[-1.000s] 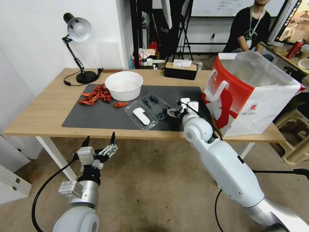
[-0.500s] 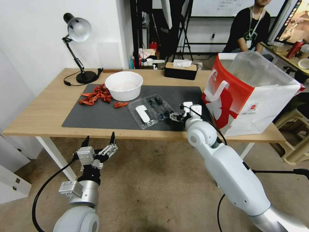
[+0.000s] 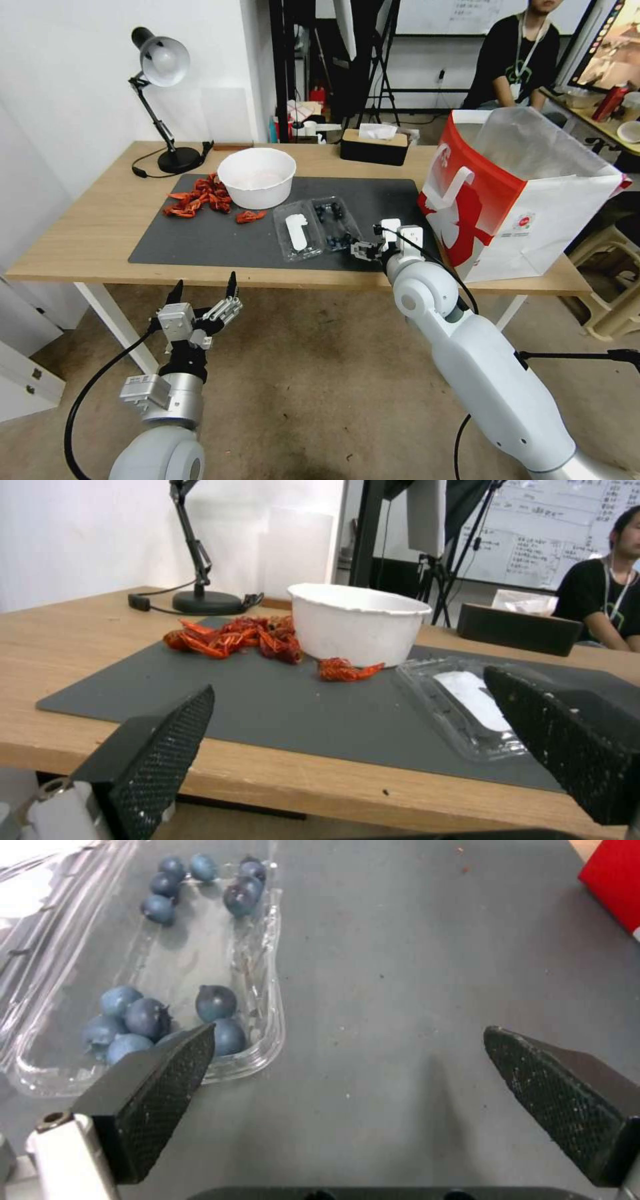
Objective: Close the takeout container lid, then place the container into the takeout bag.
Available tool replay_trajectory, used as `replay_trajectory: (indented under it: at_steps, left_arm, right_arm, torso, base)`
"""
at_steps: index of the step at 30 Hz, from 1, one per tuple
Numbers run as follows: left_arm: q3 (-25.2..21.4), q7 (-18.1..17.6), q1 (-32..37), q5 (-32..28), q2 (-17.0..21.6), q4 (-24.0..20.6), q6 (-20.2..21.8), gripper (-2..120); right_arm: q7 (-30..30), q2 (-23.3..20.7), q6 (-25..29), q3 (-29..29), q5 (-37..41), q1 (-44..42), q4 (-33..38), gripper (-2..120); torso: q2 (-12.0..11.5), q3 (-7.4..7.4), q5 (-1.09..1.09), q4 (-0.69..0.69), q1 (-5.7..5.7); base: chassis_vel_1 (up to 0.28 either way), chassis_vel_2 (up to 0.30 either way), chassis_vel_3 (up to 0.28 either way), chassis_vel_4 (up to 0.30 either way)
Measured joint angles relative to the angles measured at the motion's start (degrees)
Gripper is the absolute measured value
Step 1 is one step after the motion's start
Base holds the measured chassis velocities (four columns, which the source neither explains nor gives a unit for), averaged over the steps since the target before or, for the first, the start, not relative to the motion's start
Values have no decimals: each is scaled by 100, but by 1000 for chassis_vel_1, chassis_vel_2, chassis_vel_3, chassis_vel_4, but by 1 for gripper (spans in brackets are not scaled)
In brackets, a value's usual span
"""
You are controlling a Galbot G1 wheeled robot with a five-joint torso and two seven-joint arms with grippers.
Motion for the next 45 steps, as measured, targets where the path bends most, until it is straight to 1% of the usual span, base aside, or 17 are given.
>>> replay_trajectory:
  at_steps: [21, 26, 28, 30, 32, 34, 35, 36, 37, 38, 39, 40, 42, 43, 44, 45]
  left_arm:
    - [5, -4, 20, 5, -24, 1, -28, 100]
    - [7, -5, 21, 5, -29, 20, -35, 100]
    - [8, -5, 5, 3, -20, 33, -36, 100]
    - [7, -6, -2, 0, -13, 37, -36, 100]
    - [7, -7, -16, -16, 11, 54, -36, 100]
    - [7, -8, -19, -18, 14, 57, -36, 100]
    - [7, -9, -28, -27, 29, 68, -36, 100]
    - [5, -11, -37, -47, 53, 80, -35, 100]
    - [5, -11, -37, -47, 53, 80, -35, 100]
    - [3, -12, -44, -62, 75, 88, -34, 100]
    - [-2, -16, -58, -84, 104, 95, -30, 100]
    - [-2, -16, -58, -84, 104, 95, -30, 100]
    - [-8, -22, -79, -112, 153, 113, -26, 100]
    - [-7, -23, -82, -121, 169, 119, -26, 100]
    - [-7, -23, -82, -121, 169, 119, -26, 100]
    - [-5, -24, -83, -131, 188, 124, -25, 100]
  right_arm:
    - [-26, -5, 1, 63, 80, -189, 292, 100]
    - [-54, 28, 11, 158, 108, -215, 415, 100]
    - [-197, 28, 188, 283, 120, -318, 639, 100]
    - [-278, 15, 252, 347, 81, -382, 740, 100]
    - [-544, -66, 653, 514, -80, -623, 1007, 100]
    - [-579, -78, 712, 538, -113, -663, 1044, 100]
    - [-740, -123, 969, 649, -254, -843, 1201, 100]
    - [-975, -193, 1396, 839, -478, -1155, 1459, 100]
    - [-975, -193, 1396, 839, -478, -1155, 1459, 100]
    - [-1152, -240, 1695, 988, -706, -1406, 1651, 100]
    - [-1388, -292, 2139, 1174, -1061, -1753, 1844, 100]
    - [-1388, -292, 2139, 1174, -1061, -1753, 1844, 100]
    - [-1773, -350, 2850, 1559, -1709, -2393, 2116, 100]
    - [-1871, -361, 3045, 1695, -1921, -2638, 2220, 100]
    - [-1871, -361, 3045, 1695, -1921, -2638, 2220, 100]
    - [-1935, -365, 3250, 1821, -2162, -2903, 2339, 100]
  torso:
    - [0, 0, 0, 0, 0]
    - [0, 0, 1, 0, 1]
    - [0, 0, 0, 2, 0]
    - [0, 0, 0, 1, 0]
    - [0, 0, 0, 1, 1]
    - [0, 0, 0, 0, 1]
    - [0, 0, 1, 0, 0]
    - [0, 0, 1, 0, 1]
    - [0, 0, 1, 0, 1]
    - [0, 0, 0, 0, 1]
    - [0, -1, 0, 0, 0]
    - [0, -1, 0, 0, 0]
    - [0, -1, 0, 0, 0]
    - [0, 0, 0, -1, 0]
    - [0, 0, 0, -1, 0]
    - [0, -1, 1, -1, 0]
  base:
    - [0, 0, 0, 0]
    - [0, 0, 0, 0]
    - [0, 0, 0, 0]
    - [0, 0, 0, 0]
    - [0, 0, 0, 0]
    - [0, 0, 0, 0]
    - [0, 0, 0, 0]
    - [0, 0, 0, 0]
    - [0, 0, 0, 0]
    - [0, 0, 0, 0]
    - [0, 0, 0, 0]
    - [0, 0, 0, 0]
    - [0, 0, 0, 0]
    - [0, 0, 0, 0]
    - [0, 0, 0, 0]
    - [0, 0, 0, 0]
